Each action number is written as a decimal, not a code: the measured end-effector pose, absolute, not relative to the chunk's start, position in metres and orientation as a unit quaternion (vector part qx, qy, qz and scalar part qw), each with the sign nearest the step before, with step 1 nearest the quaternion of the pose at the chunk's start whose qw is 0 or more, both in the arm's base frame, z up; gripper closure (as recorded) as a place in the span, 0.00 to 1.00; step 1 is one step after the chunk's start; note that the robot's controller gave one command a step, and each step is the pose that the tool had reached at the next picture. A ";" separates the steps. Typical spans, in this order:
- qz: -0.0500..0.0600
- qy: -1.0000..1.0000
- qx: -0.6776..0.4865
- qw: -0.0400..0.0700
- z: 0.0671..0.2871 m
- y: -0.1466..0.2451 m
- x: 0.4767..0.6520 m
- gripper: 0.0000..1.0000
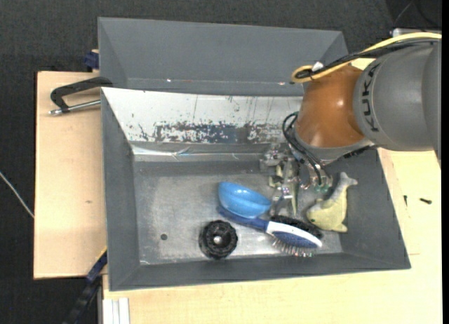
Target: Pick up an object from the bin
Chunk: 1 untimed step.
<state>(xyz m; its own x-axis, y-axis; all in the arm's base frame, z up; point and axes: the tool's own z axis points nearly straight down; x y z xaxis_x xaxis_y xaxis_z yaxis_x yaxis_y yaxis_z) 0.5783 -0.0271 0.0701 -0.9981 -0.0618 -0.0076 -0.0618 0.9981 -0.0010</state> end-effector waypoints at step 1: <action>-0.001 0.997 -0.071 0.014 0.075 0.017 0.505 0.00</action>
Offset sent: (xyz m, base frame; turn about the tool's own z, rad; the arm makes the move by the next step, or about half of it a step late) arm -0.0795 0.0427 -0.0001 -0.0778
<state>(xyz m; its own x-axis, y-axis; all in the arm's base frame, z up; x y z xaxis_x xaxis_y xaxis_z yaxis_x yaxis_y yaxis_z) 0.5054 0.0170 0.0751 -0.9894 -0.1422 -0.0283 -0.1421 0.9898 -0.0037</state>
